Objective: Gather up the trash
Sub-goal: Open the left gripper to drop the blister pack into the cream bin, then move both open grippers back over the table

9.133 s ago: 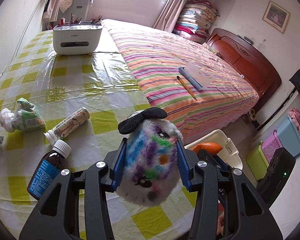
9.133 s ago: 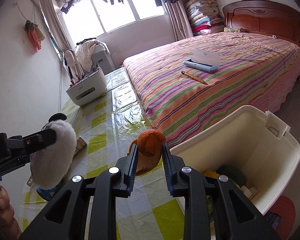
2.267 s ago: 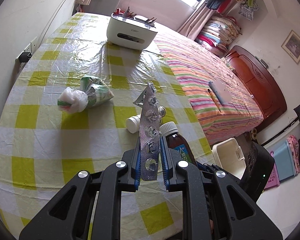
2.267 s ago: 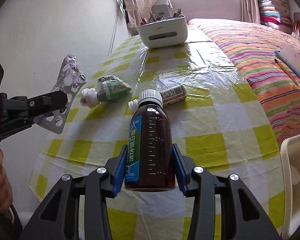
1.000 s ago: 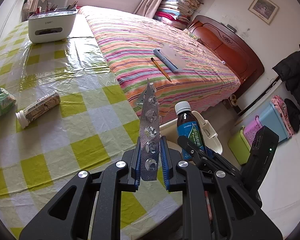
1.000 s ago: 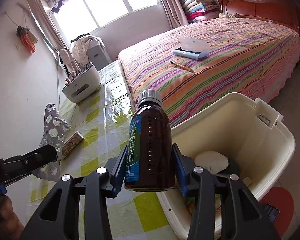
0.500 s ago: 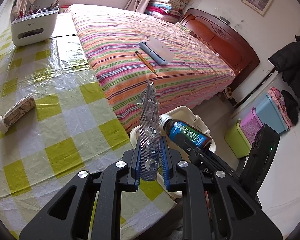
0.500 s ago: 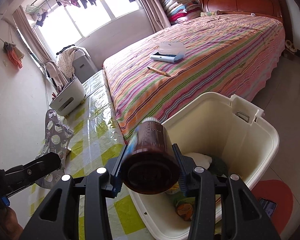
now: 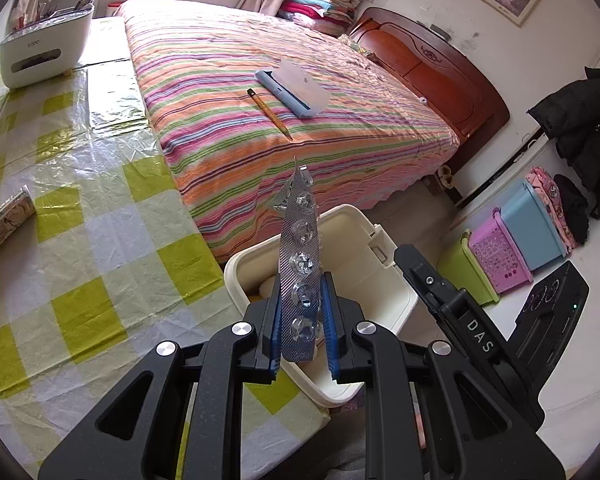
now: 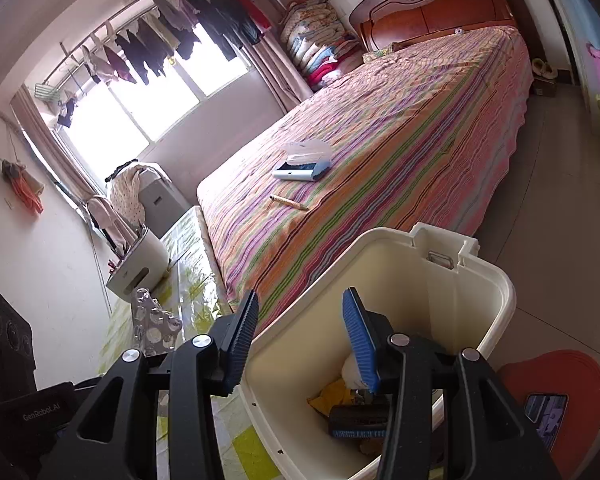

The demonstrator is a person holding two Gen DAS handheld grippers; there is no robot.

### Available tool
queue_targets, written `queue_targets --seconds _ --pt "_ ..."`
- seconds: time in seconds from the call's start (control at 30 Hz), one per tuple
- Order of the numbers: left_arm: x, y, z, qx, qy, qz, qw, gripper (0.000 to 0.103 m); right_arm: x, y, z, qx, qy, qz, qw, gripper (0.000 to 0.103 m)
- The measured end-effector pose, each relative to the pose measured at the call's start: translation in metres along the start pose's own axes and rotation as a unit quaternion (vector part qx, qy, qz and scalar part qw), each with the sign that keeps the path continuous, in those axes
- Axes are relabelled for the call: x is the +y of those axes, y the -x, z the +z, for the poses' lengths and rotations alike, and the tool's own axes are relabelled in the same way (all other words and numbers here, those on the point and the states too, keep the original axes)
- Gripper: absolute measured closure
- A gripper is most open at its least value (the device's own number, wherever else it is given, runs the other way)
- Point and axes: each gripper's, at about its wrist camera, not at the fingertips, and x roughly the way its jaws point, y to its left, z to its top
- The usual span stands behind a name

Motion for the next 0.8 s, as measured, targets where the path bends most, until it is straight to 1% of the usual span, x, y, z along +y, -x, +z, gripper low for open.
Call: queue_targets --seconds 0.13,0.27,0.37,0.6,0.67,0.7,0.73,0.77,0.8 --pt "-0.010 -0.011 0.000 0.008 -0.008 -0.018 0.9998 0.087 -0.012 0.015 0.006 -0.043 -0.037 0.011 0.998 0.059" --pt "-0.019 -0.024 -0.002 0.017 -0.013 -0.032 0.9992 0.087 -0.019 0.030 0.009 -0.082 -0.057 0.018 0.995 0.059" --pt "-0.026 -0.035 -0.003 0.025 -0.016 -0.040 0.9988 0.086 -0.021 0.034 0.011 -0.094 -0.062 0.020 0.993 0.059" --pt "-0.039 -0.050 -0.008 0.035 -0.034 -0.036 0.9981 0.084 -0.026 0.040 0.012 -0.105 -0.075 0.024 0.991 0.059" --pt "-0.040 -0.052 -0.009 0.037 -0.037 -0.038 0.9979 0.073 -0.026 0.041 0.012 -0.107 -0.076 0.025 0.991 0.058" --pt "-0.042 -0.051 -0.010 0.033 -0.038 -0.035 0.9981 0.058 -0.026 0.041 0.012 -0.108 -0.075 0.024 0.991 0.057" --pt "-0.042 -0.050 -0.010 0.026 -0.041 -0.029 0.9984 0.039 -0.027 0.041 0.011 -0.109 -0.075 0.024 0.991 0.056" --pt "-0.044 -0.047 -0.011 0.016 -0.046 -0.023 0.9986 0.033 -0.026 0.042 0.010 -0.111 -0.075 0.023 0.991 0.054" --pt "-0.046 -0.045 -0.011 0.010 -0.052 -0.018 0.9984 0.031 -0.025 0.042 0.009 -0.112 -0.075 0.022 0.991 0.053"
